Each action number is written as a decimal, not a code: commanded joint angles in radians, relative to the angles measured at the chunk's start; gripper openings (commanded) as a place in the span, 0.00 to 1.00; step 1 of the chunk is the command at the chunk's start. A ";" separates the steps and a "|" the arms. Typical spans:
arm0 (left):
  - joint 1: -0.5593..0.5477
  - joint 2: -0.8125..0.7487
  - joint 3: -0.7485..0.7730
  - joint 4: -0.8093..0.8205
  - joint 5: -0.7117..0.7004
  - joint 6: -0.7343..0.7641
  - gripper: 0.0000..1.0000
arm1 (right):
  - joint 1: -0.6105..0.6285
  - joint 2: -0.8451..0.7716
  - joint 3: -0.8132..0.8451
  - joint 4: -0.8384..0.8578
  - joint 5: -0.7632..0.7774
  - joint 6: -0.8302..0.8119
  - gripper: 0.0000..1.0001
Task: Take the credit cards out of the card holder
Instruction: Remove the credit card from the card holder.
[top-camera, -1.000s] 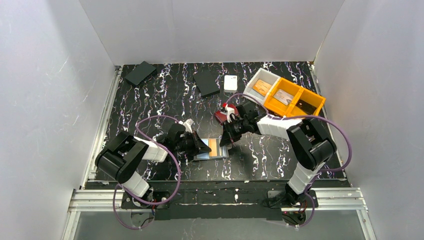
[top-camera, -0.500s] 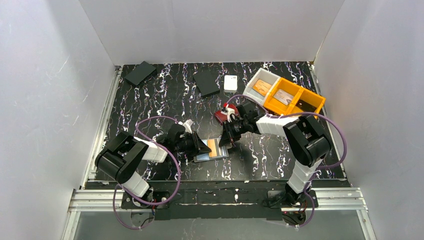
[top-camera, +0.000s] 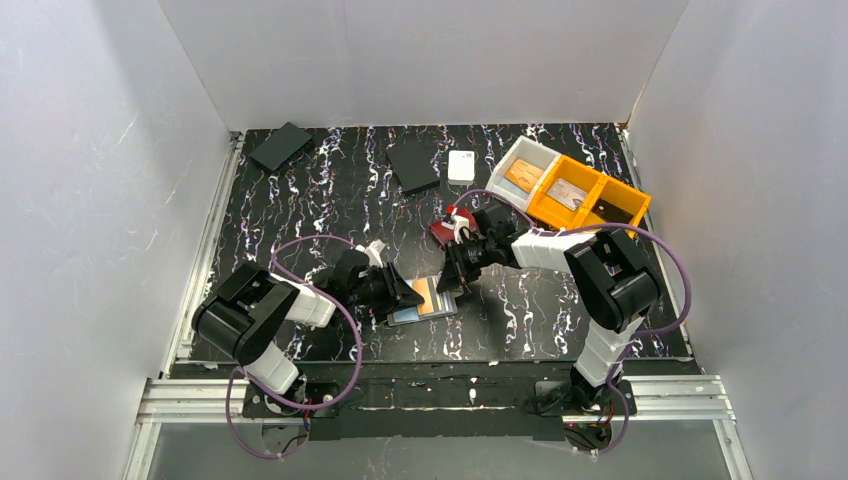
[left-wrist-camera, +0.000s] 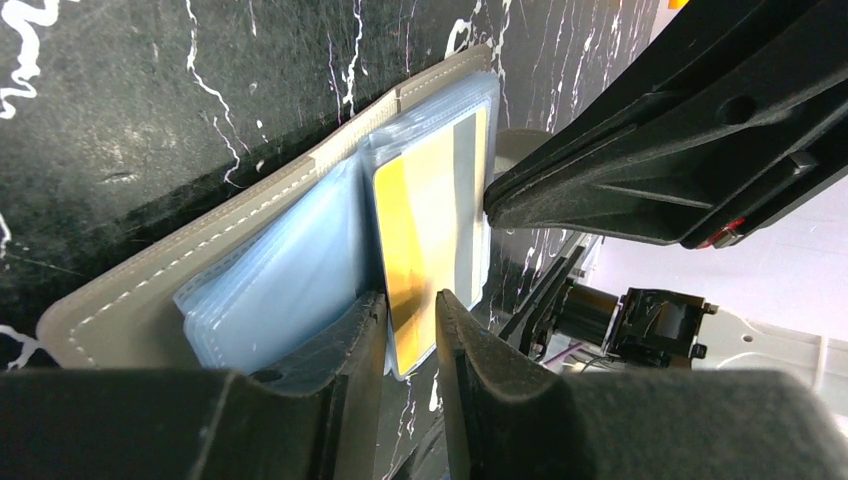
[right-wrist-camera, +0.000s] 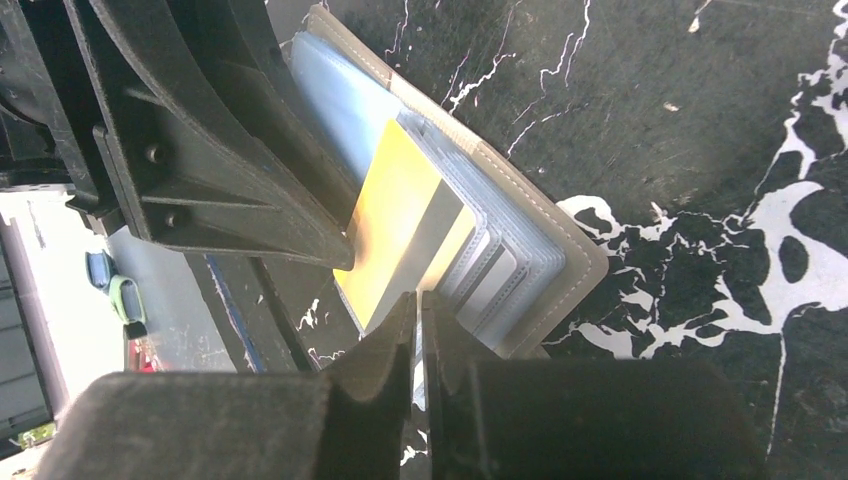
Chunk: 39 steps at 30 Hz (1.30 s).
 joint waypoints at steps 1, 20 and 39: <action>-0.007 0.027 -0.018 0.048 0.010 -0.034 0.23 | 0.013 0.056 0.003 -0.035 0.053 -0.023 0.11; 0.021 0.053 -0.077 0.112 -0.002 -0.025 0.00 | 0.013 0.085 0.026 -0.108 0.126 -0.077 0.02; 0.081 0.019 -0.171 0.116 0.041 0.010 0.00 | 0.013 0.105 0.046 -0.157 0.200 -0.123 0.11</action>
